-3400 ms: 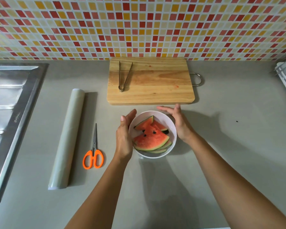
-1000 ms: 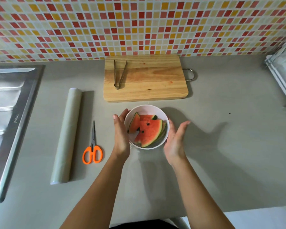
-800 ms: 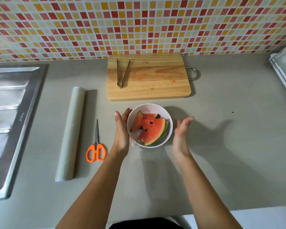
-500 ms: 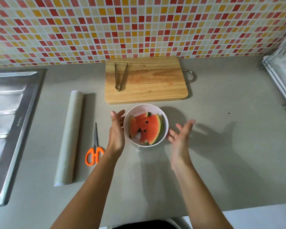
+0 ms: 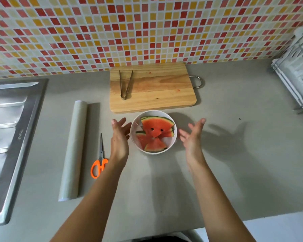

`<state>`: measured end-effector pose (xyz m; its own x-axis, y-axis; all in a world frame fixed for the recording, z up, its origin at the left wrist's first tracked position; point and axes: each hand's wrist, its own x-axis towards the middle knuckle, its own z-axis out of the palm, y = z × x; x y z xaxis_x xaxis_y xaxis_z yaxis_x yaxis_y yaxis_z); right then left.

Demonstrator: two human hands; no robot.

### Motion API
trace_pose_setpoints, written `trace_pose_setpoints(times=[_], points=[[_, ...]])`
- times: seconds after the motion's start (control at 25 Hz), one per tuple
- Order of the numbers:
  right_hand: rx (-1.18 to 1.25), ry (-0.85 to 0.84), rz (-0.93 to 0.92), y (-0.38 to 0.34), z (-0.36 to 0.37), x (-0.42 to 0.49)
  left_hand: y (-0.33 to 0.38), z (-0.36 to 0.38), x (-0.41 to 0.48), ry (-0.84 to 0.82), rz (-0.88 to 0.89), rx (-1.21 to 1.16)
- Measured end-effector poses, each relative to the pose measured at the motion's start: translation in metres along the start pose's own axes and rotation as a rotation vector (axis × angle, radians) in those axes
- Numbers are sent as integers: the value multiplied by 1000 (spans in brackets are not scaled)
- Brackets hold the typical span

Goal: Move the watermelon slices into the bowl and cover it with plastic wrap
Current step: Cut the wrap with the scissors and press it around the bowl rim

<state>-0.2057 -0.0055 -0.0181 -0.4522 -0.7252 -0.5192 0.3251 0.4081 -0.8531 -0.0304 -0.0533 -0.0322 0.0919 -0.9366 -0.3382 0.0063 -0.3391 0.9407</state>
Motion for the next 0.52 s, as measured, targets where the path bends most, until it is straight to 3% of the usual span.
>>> trace_pose_setpoints(times=[0.04, 0.12, 0.28, 0.4, 0.52], points=[[25, -50, 16, -1, 2, 0, -3, 1, 0, -36, -12, 11], [69, -110, -7, -9, 5, 7, -14, 0, -9, 56, -32, 12], [59, -40, -200, -11, 5, 29, -25, -1, -15, 275, -24, -29], [9, -95, -241, -8, 15, 38, -19, 13, -2, 141, 42, -81], [-54, -159, -164, -5, 23, 45, -20, 34, -1, 20, 17, -127]])
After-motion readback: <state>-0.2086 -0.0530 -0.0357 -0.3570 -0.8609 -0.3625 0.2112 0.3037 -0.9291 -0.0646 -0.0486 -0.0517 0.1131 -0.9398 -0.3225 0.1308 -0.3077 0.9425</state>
